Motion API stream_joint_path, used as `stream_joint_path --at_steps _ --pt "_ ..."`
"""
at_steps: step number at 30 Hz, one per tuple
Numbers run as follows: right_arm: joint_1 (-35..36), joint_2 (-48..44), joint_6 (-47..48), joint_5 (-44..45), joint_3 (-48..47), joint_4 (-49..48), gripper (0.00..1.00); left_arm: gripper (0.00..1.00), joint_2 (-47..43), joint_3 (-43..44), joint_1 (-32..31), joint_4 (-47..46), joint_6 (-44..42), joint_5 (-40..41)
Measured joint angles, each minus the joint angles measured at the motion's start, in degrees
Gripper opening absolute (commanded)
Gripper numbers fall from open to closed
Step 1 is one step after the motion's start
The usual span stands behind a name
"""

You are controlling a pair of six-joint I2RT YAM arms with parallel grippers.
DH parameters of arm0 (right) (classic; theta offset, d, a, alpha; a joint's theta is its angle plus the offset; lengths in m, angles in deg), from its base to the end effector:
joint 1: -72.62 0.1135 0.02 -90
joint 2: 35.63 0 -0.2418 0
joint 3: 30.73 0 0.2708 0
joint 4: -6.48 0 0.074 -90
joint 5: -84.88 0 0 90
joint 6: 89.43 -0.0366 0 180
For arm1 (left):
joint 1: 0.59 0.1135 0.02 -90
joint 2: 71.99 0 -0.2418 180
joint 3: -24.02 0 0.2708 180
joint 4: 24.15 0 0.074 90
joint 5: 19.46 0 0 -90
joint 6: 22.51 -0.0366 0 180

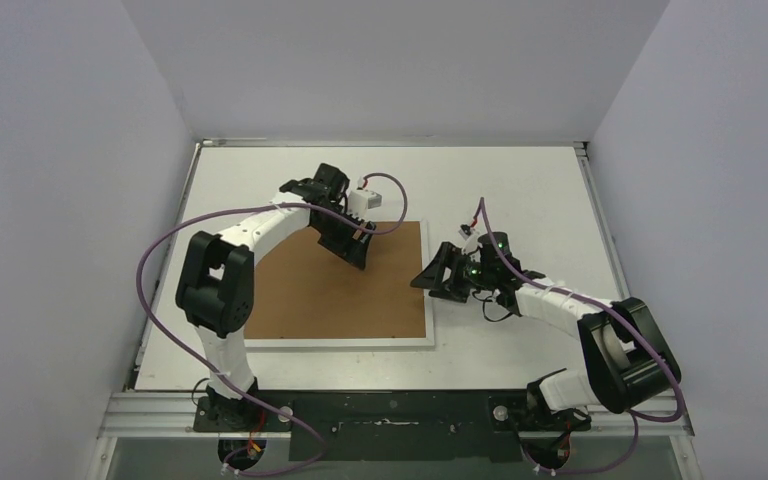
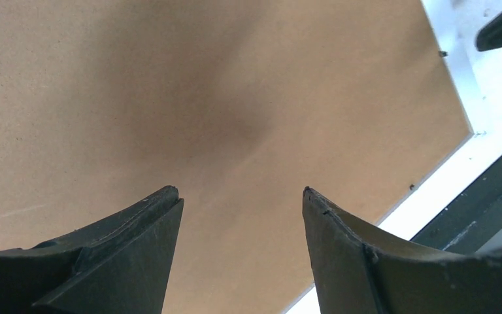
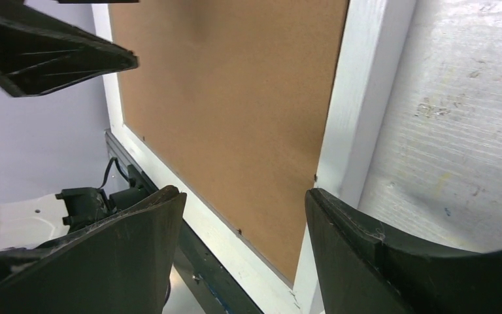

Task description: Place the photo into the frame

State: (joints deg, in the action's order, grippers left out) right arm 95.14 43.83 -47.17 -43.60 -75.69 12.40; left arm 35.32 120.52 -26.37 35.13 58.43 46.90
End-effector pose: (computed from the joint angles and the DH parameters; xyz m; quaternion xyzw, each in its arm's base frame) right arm 0.2472 0.1272 0.1313 0.0523 0.8666 0.4725 0.1516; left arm 0.3489 -0.1848 0.1925 0.3224 0.9092 -0.2242 0.1381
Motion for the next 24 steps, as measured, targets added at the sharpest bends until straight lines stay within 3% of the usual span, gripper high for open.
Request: stream_joint_path --at_steps 16,23,24 --pt "0.00 3.72 -2.36 -1.22 1.77 -5.92 0.67 0.64 0.72 -5.68 -3.93 -5.03 0.31 8.33" --pt "0.00 4.44 -2.45 -1.64 1.75 -6.95 0.66 0.80 0.09 -5.66 -3.67 -4.55 0.24 8.68" --pt "0.02 4.46 -2.45 -1.68 1.75 -6.97 0.66 0.90 -0.33 -5.53 -2.99 -3.89 0.24 8.70"
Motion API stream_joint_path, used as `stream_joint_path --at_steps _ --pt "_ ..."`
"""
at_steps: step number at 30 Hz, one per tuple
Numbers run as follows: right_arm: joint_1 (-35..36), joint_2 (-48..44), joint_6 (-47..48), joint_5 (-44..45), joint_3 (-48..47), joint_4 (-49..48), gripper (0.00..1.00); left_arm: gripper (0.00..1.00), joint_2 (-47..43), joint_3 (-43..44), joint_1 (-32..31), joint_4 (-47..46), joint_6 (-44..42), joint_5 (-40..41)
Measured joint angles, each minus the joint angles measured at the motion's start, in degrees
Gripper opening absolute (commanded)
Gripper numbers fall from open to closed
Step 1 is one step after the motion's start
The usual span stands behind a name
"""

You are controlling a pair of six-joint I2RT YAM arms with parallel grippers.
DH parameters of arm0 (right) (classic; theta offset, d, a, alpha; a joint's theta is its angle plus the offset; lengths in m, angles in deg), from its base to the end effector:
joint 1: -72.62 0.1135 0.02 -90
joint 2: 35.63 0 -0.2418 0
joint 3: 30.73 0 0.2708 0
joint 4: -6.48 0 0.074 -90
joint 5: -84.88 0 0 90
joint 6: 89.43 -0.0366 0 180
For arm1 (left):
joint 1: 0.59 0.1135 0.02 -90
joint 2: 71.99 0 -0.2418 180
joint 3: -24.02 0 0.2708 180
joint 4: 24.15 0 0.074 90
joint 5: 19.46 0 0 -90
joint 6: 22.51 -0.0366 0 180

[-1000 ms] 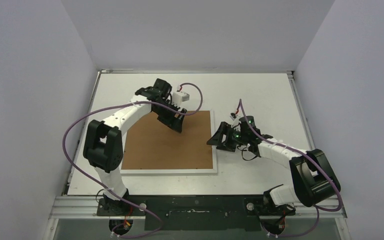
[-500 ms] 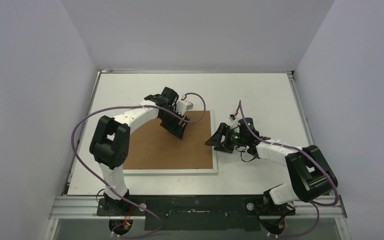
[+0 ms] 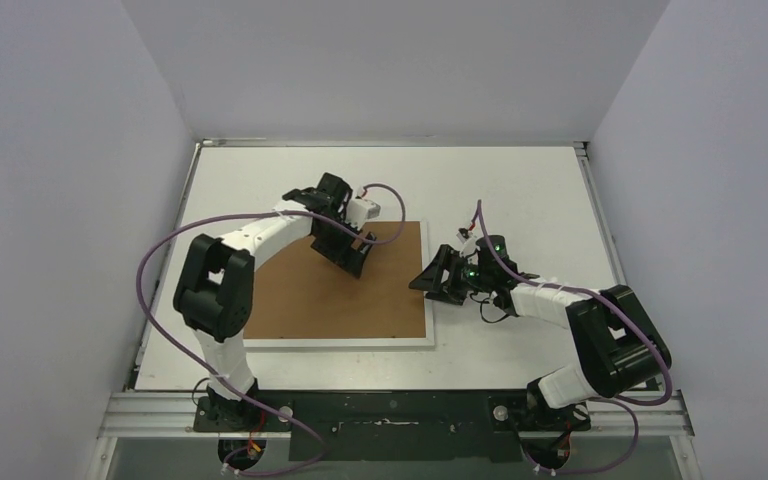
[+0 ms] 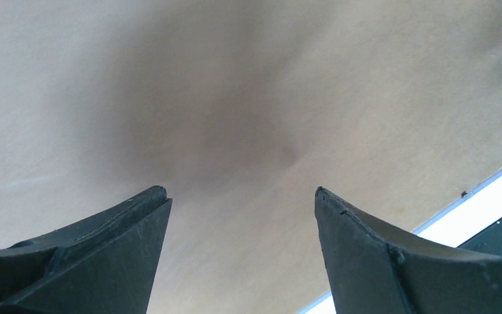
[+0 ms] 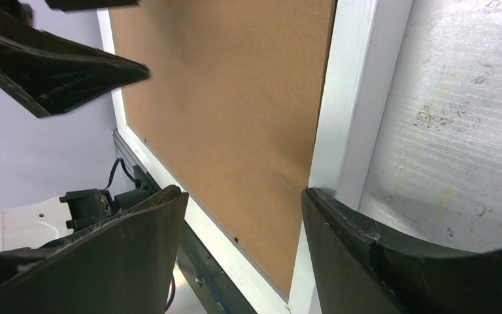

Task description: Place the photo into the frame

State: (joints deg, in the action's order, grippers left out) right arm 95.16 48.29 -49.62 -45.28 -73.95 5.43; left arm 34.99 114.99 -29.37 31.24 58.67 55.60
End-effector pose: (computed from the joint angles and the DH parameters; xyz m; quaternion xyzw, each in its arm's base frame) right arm 0.2479 0.1284 0.1123 0.0613 0.8603 0.4871 0.1375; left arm 0.3336 -0.1940 0.1664 0.3352 0.9195 -0.1541 0.1356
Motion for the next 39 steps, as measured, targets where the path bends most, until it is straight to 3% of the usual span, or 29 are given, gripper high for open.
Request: stream_joint_path --at_steps 2,10,15,19,23,29,35,39 --pt "0.00 0.00 0.04 -0.02 -0.02 0.02 0.66 0.98 -1.57 0.66 2.84 1.81 -0.31 -0.02" --pt "0.07 0.31 0.24 -0.20 -0.28 0.11 0.66 0.97 -14.43 0.55 26.71 3.65 -2.89 0.52" --pt "0.44 0.74 0.66 -0.22 -0.76 0.22 0.66 1.00 -14.82 -4.70 37.11 4.92 -4.13 -1.40" --pt "0.48 0.96 0.90 -0.39 -1.01 0.39 0.66 0.89 -10.58 -9.11 39.80 5.97 -4.57 -3.48" --pt "0.48 1.01 1.11 -0.42 -1.11 0.57 0.66 0.86 -7.06 -10.32 40.65 6.93 -5.16 -6.14" --pt "0.46 1.07 1.29 -0.61 -1.14 0.59 0.66 0.78 -6.16 -10.40 41.27 6.86 -5.33 -8.37" --pt "0.46 1.07 1.31 -0.72 -1.14 0.59 0.66 0.63 -4.81 -11.47 41.53 5.40 -5.66 -8.52" --pt "0.48 1.11 1.31 -0.79 -1.14 0.55 0.66 0.59 -3.56 -11.98 41.86 4.28 -6.05 -8.15"
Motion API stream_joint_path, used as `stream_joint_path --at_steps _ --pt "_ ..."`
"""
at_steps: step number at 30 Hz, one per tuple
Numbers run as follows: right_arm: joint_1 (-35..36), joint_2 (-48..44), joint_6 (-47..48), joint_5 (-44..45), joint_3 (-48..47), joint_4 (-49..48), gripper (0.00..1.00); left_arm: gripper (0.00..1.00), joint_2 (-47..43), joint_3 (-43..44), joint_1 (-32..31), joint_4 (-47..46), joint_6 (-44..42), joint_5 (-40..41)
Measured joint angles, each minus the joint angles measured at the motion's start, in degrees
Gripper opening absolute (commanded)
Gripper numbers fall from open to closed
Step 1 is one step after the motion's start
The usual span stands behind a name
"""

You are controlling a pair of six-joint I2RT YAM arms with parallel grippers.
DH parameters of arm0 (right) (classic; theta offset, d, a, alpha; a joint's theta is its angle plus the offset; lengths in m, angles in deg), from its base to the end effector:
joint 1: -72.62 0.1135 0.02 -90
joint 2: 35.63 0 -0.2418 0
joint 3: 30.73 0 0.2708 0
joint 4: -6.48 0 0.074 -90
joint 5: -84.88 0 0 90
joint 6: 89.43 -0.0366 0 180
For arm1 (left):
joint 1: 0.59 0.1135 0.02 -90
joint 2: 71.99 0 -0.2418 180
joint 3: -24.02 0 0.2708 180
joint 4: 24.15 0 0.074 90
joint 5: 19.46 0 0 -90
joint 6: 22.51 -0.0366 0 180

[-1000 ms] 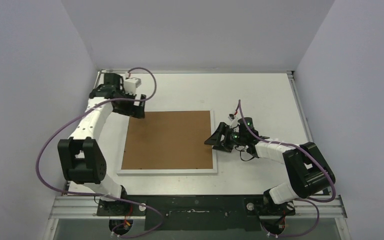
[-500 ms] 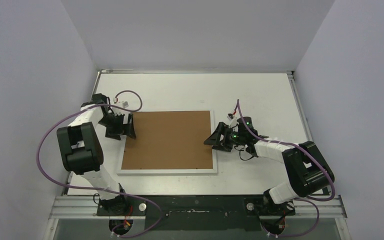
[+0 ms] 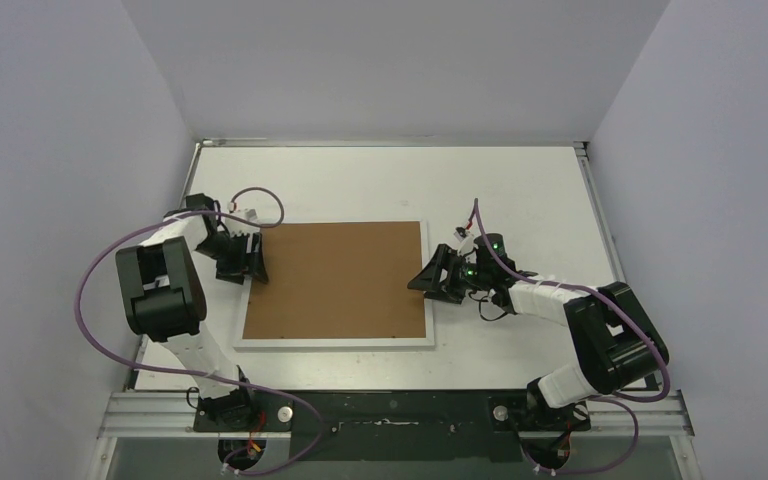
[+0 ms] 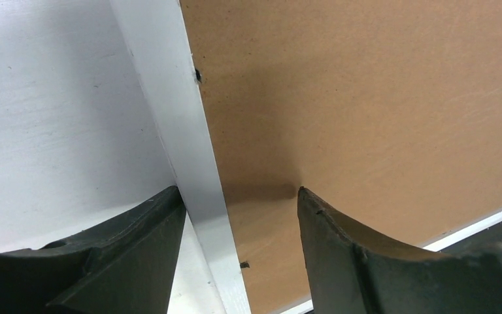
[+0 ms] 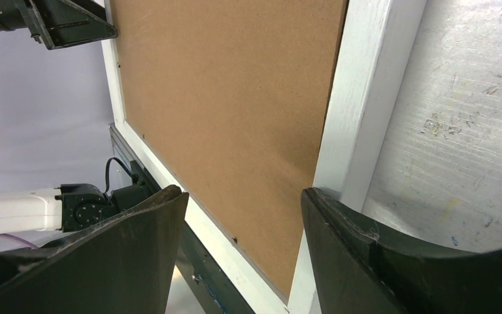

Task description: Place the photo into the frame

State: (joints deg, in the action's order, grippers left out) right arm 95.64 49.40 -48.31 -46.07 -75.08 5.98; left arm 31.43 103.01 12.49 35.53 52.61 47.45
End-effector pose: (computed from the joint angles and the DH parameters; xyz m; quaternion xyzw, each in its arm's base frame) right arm 0.2502 0.1324 0.1123 0.0465 0.8611 0.4885 0.1332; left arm 0.3283 0.0615 0.1296 0.0257 0.9782 -0.1818 0.0971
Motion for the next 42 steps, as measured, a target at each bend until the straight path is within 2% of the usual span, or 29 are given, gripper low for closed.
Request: stream_joint_path --at_steps 9,36,42 --pt "0.37 0.50 -0.09 -0.07 -0.04 -0.61 0.66 0.54 0.59 -0.28 0.22 -0.72 -0.37 0.13" --pt "4.31 4.92 0.17 1.29 -3.39 -1.44 0.66 0.51 0.44 -0.26 0.26 -2.40 -0.76 -0.04" --pt "7.74 5.64 2.45 3.26 -7.17 3.04 0.71 0.51 0.42 -0.24 -0.70 -2.25 -0.76 -0.68"
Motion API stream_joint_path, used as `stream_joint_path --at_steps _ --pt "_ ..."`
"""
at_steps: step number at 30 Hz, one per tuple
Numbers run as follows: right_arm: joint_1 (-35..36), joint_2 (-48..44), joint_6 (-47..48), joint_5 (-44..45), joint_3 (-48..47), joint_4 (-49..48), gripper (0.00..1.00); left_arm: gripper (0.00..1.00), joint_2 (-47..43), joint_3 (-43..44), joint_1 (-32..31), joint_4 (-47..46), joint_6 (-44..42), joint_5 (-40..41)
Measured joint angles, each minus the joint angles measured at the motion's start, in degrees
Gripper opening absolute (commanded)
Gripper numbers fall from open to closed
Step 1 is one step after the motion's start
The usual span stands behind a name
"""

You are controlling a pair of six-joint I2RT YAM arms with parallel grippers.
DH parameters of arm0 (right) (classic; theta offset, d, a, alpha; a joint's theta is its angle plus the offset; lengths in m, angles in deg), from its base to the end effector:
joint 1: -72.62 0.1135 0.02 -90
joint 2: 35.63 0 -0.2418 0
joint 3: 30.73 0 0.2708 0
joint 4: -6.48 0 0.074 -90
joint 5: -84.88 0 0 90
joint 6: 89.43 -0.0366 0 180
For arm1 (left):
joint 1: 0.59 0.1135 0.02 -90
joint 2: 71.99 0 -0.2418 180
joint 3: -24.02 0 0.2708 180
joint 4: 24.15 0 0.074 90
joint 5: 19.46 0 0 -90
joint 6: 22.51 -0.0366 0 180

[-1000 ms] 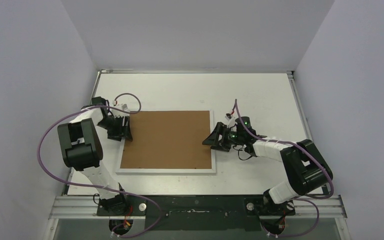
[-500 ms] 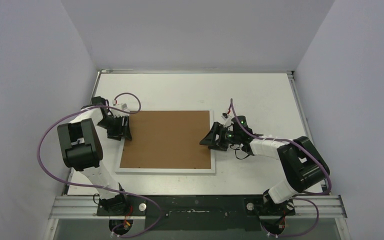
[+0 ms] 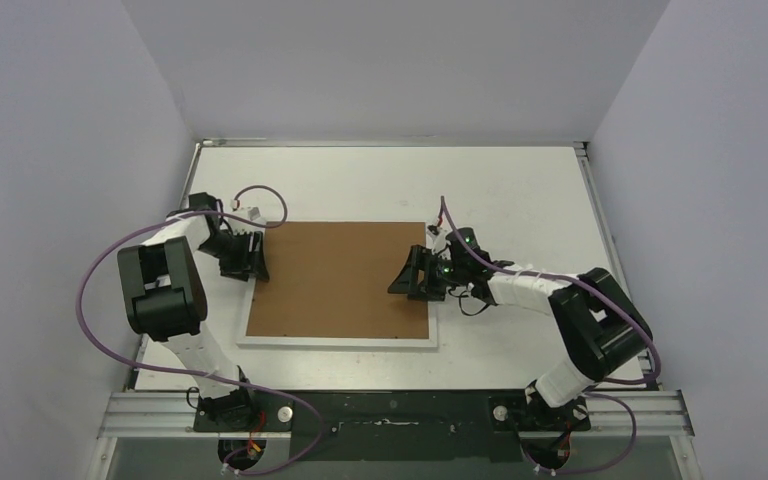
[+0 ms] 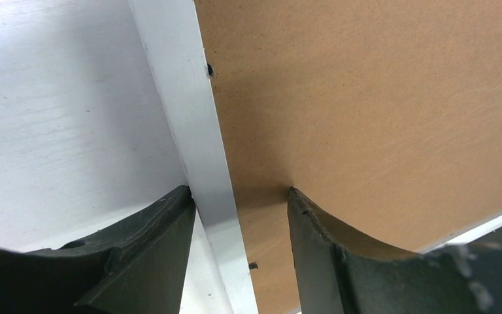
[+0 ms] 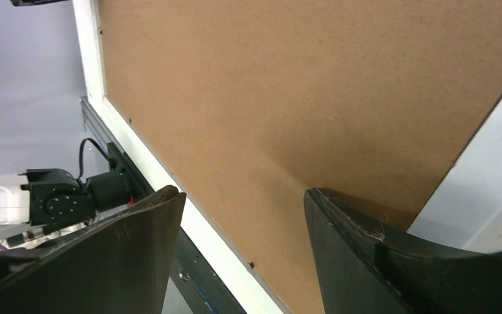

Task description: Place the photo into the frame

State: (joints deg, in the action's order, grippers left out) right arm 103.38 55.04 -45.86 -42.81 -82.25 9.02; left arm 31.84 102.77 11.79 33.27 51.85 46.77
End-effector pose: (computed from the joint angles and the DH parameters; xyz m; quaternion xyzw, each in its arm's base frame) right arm 0.2547 0.1776 0.1158 -0.0132 0.8735 0.4719 0.1188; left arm 0.3324 0.0579 0.1269 0.0412 0.9757 -0.1839 0.1118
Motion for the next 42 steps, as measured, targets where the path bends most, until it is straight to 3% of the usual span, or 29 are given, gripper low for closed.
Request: stream_joint_path --at_steps 7,13,19,25,32,42 --pt "-2.49 -4.46 4.24 1.62 -5.09 12.17 0.77 0.51 0.00 0.72 -0.26 2.58 0.00 -2.08" --pt "-9.05 -8.63 8.39 2.62 -12.85 18.05 0.76 0.51 0.00 3.21 0.35 4.11 0.00 -3.41" --pt "-8.92 -8.28 11.39 5.62 -11.96 20.83 0.74 0.51 0.00 3.63 0.48 4.33 0.00 -3.96" --pt "-8.39 -3.50 14.03 12.39 -14.40 22.01 0.83 0.52 0.00 3.74 0.55 4.63 0.00 -4.02" --pt "-8.72 4.94 17.77 20.04 -23.19 19.28 0.78 0.52 0.00 5.11 0.59 6.14 0.02 -4.81" --pt "-5.16 15.12 21.77 26.08 -25.88 19.39 0.74 0.53 0.00 6.43 0.59 7.30 0.09 -5.70"
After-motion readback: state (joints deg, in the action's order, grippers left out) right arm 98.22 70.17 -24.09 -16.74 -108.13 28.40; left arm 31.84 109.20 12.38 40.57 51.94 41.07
